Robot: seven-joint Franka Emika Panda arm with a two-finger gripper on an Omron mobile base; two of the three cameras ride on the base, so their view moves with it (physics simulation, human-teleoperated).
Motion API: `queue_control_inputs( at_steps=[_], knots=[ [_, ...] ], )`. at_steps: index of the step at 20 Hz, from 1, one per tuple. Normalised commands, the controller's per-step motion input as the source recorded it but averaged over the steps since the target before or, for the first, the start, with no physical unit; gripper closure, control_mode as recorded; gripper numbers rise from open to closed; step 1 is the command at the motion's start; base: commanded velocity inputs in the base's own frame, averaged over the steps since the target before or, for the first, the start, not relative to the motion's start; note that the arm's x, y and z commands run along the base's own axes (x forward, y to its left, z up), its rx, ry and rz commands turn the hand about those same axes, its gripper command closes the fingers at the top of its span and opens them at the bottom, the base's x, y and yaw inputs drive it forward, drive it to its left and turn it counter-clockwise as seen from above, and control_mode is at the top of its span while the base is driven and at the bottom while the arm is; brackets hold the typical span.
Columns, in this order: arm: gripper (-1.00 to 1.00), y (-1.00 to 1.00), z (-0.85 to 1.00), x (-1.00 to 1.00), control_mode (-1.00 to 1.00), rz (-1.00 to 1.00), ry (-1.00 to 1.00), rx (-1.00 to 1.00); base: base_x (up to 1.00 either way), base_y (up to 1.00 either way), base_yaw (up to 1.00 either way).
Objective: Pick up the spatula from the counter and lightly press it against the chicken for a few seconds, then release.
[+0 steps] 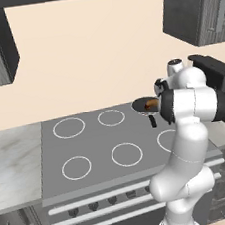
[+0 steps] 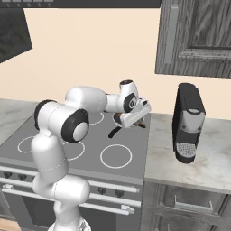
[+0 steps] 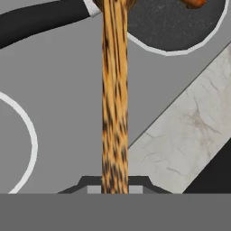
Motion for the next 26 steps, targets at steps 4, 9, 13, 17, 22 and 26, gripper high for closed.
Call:
queue_control_inputs(
  at_steps=[4, 9, 13, 17, 22, 26],
  knots=[
    [1.0, -0.11, -0.06, 0.24, -1.0, 0.01, 0.0, 0.0, 0.0, 0.0, 0.0],
    [1.0, -0.06, -0.11, 0.3, -1.0, 0.01, 0.0, 0.0, 0.0, 0.0, 0.0],
    [1.0, -0.05, -0.1, 0.25, -1.0, 0.01, 0.0, 0.0, 0.0, 0.0, 0.0],
    [1.0, -0.05, -0.11, 0.22, -1.0, 0.01, 0.0, 0.0, 0.0, 0.0, 0.0],
    [1.0, -0.03, -0.14, 0.21, -1.0, 0.01, 0.02, 0.0, 0.0, 0.0, 0.0],
    [1.0, 0.0, -0.14, 0.21, -1.0, 0.0, 0.03, 0.0, 0.0, 0.0, 0.0]
  ],
)
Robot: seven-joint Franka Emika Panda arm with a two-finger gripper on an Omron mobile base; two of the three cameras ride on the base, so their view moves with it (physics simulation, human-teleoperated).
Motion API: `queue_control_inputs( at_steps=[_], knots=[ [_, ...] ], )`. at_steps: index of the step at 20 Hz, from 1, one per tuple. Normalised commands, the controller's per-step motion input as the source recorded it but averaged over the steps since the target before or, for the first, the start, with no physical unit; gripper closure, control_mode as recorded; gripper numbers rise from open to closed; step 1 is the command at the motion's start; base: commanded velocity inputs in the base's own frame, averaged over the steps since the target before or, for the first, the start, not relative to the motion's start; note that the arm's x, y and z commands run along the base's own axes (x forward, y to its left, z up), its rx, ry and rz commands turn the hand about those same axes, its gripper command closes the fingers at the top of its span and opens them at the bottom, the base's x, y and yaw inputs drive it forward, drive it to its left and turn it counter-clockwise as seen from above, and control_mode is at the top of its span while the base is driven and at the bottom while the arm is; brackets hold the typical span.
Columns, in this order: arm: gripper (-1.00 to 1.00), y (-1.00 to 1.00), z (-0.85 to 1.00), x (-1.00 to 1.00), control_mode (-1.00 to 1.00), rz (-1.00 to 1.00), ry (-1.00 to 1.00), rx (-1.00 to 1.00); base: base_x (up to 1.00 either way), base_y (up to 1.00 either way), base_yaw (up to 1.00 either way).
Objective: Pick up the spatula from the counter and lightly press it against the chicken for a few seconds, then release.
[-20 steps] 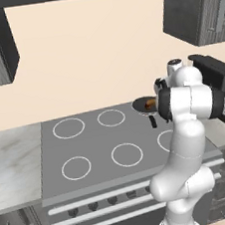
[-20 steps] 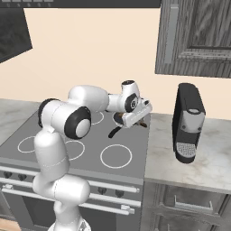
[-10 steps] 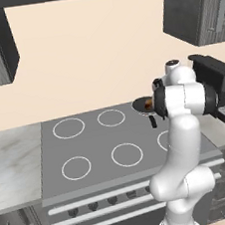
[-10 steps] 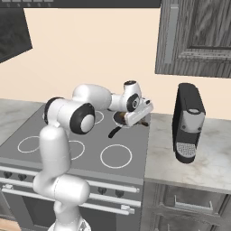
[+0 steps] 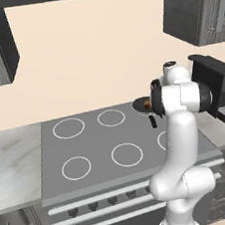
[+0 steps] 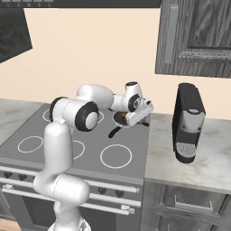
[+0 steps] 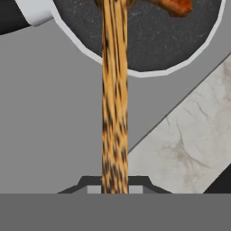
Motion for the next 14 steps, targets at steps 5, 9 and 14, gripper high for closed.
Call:
queue_control_inputs(
  at_steps=[5, 9, 14],
  knots=[
    [1.0, -0.01, -0.11, 0.19, -1.0, 0.01, 0.02, 0.0, 0.0, 0.0, 0.0],
    [1.0, -0.02, -0.11, 0.2, -1.0, 0.01, 0.02, 0.0, 0.0, 0.0, 0.0],
    [1.0, -0.04, -0.14, 0.18, -1.0, 0.01, 0.02, 0.0, 0.0, 0.0, 0.0]
  ],
)
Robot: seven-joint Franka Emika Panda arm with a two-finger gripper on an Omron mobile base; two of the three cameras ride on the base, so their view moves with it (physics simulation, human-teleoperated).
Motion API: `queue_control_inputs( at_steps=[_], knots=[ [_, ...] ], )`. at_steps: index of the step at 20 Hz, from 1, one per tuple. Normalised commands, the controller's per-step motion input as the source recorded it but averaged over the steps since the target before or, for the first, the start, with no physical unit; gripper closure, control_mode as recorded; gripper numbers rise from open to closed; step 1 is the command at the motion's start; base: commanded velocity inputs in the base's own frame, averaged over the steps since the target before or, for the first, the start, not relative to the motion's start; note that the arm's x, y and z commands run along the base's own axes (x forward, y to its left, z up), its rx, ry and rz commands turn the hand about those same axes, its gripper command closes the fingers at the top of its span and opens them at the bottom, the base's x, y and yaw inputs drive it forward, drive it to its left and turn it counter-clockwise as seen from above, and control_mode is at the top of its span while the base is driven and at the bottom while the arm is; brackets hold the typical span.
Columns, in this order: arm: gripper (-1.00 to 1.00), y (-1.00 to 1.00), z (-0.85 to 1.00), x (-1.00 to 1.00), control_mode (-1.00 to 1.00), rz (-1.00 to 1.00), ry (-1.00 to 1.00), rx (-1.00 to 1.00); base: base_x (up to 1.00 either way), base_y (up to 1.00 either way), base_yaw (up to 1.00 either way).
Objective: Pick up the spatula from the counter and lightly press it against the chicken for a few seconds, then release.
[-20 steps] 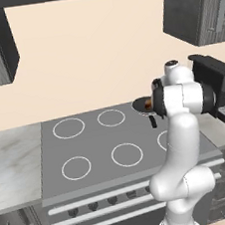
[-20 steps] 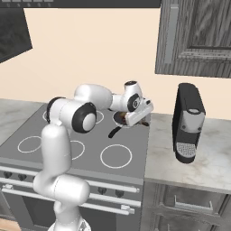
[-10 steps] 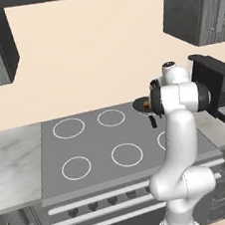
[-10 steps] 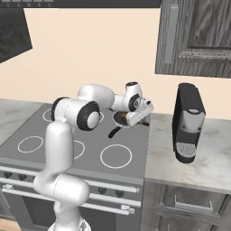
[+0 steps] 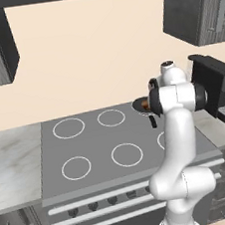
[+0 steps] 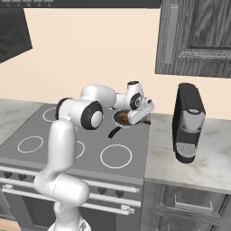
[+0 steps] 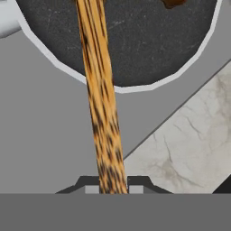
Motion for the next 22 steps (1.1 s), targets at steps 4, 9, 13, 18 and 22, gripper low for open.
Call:
queue_control_inputs(
  at_steps=[4, 9, 13, 18, 22],
  knots=[
    [1.0, -0.05, -0.13, 0.09, -1.0, 0.01, 0.01, 0.0, 0.0, 0.0, 0.0],
    [1.0, -0.03, -0.1, 0.04, -1.0, 0.01, 0.0, 0.0, 0.0, 0.0, 0.0],
    [1.0, -0.06, -0.1, 0.01, -1.0, 0.01, 0.02, 0.0, 0.0, 0.0, 0.0],
    [1.0, -0.09, -0.08, 0.0, -1.0, 0.0, 0.01, 0.0, 0.0, 0.0, 0.0],
    [1.0, -0.04, -0.07, 0.0, -1.0, 0.0, 0.01, 0.0, 0.0, 0.0, 0.0]
  ],
)
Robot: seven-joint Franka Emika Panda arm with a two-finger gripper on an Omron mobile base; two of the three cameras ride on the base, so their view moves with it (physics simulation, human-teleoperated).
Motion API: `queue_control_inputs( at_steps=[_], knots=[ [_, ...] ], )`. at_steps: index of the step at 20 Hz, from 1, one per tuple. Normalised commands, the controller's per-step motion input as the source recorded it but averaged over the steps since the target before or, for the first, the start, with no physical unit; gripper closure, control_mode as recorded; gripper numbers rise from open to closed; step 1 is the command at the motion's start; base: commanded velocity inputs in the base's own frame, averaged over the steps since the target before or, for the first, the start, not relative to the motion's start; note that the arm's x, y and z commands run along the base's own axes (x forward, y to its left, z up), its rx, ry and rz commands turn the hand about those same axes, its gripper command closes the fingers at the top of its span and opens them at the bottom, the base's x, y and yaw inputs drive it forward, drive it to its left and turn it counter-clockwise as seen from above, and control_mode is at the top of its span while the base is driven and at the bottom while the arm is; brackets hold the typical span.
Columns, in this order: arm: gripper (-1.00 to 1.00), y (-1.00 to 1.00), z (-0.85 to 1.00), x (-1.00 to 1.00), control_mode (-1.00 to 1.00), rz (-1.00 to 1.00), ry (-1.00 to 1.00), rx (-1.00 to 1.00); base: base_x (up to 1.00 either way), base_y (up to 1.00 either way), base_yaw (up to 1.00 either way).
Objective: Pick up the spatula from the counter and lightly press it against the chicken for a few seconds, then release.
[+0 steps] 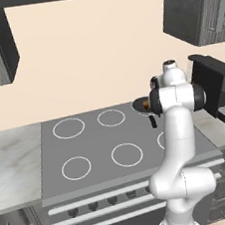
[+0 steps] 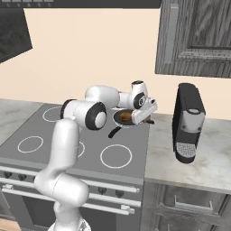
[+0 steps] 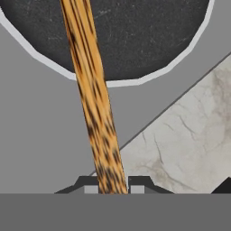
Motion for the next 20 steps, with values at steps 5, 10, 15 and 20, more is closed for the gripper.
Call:
queue_control_inputs(
  at_steps=[5, 10, 15, 20],
  knots=[
    [1.0, 0.0, -0.06, 0.0, -1.0, 0.0, 0.01, 0.0, 0.0, 0.0, 0.0],
    [1.0, 0.0, -0.05, 0.0, -1.0, 0.0, 0.0, 0.0, 0.0, 0.0, 0.0],
    [1.0, 0.0, -0.05, 0.0, -1.0, 0.0, 0.0, 0.0, 0.0, 0.0, 0.0],
    [1.0, 0.0, -0.05, 0.0, -1.0, 0.0, 0.0, 0.0, 0.0, 0.0, 0.0]
  ],
)
